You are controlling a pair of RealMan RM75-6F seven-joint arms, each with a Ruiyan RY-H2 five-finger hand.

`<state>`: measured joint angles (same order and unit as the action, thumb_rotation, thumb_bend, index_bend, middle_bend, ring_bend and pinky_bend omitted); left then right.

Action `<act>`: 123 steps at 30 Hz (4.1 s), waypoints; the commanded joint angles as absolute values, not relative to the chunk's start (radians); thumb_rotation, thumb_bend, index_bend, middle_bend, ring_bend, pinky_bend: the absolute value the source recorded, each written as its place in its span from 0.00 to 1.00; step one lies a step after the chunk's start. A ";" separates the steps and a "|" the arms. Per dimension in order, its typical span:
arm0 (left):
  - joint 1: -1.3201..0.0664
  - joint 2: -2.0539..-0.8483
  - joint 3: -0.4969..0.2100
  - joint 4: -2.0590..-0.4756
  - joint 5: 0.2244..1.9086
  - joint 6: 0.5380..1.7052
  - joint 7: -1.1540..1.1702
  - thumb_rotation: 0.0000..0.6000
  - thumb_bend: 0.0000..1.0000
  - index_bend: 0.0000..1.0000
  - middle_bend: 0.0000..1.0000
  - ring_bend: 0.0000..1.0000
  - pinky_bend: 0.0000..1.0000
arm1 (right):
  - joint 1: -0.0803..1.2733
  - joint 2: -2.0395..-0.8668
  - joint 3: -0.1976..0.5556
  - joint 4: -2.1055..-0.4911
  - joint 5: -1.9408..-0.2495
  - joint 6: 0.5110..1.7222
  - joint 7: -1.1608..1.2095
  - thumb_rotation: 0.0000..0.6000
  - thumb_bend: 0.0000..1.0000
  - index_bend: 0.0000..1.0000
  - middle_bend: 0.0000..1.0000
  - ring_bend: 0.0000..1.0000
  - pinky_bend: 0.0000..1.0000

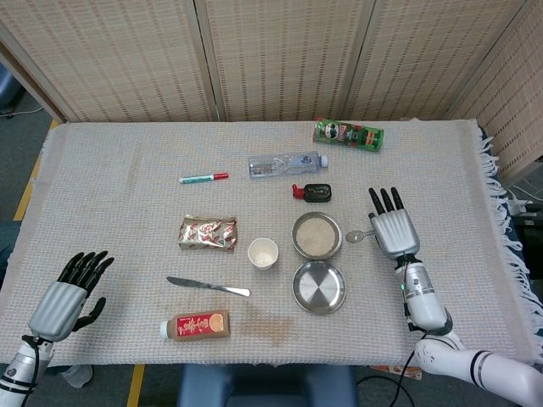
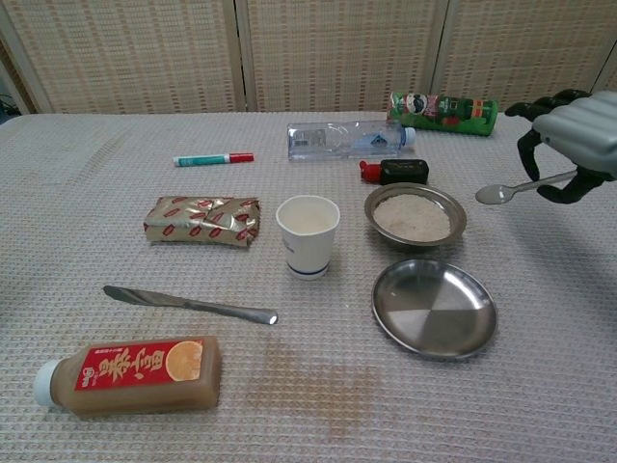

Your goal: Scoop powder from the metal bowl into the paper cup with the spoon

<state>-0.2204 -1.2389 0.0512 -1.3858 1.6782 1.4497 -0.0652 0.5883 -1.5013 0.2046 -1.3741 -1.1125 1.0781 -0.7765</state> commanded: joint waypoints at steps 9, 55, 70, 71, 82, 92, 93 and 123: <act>-0.221 -1.234 0.052 -1.383 1.681 1.452 -0.080 1.00 0.47 0.00 0.00 0.00 0.05 | 0.731 -1.594 0.216 -1.363 -0.987 1.079 -1.080 1.00 0.31 0.64 0.00 0.00 0.00; -0.223 -1.226 0.054 -1.382 1.680 1.450 -0.110 1.00 0.47 0.00 0.00 0.00 0.05 | 0.854 -1.768 0.153 -1.241 -0.863 1.045 -1.183 1.00 0.31 0.64 0.00 0.00 0.00; -0.223 -1.226 0.055 -1.383 1.681 1.451 -0.108 1.00 0.47 0.00 0.00 0.00 0.05 | 0.826 -1.752 0.156 -1.225 -0.872 1.024 -1.022 1.00 0.31 0.65 0.00 0.00 0.00; -0.222 -1.226 0.055 -1.383 1.681 1.451 -0.107 1.00 0.47 0.00 0.00 0.00 0.05 | 0.824 -1.749 0.156 -1.224 -0.876 1.024 -1.012 1.00 0.31 0.65 0.00 0.00 0.00; -0.221 -1.227 0.054 -1.385 1.681 1.453 -0.105 1.00 0.47 0.00 0.00 0.00 0.05 | 0.813 -1.701 0.171 -1.293 -0.910 1.052 -0.936 1.00 0.31 0.65 0.00 0.00 0.00; -0.223 -1.227 0.055 -1.382 1.683 1.451 -0.111 1.00 0.47 0.00 0.00 0.00 0.05 | 0.818 -1.661 0.213 -1.387 -0.930 1.077 -0.871 1.00 0.31 0.66 0.00 0.00 0.00; -0.223 -1.227 0.055 -1.382 1.682 1.449 -0.111 1.00 0.47 0.00 0.00 0.00 0.05 | 0.822 -1.657 0.222 -1.402 -0.932 1.080 -0.865 1.00 0.31 0.66 0.00 0.00 0.00; -0.220 -1.218 0.057 -1.381 1.687 1.460 -0.131 1.00 0.47 0.00 0.00 0.00 0.05 | 1.004 -1.780 0.188 -1.428 -0.884 1.144 -1.176 1.00 0.31 0.66 0.00 0.00 0.00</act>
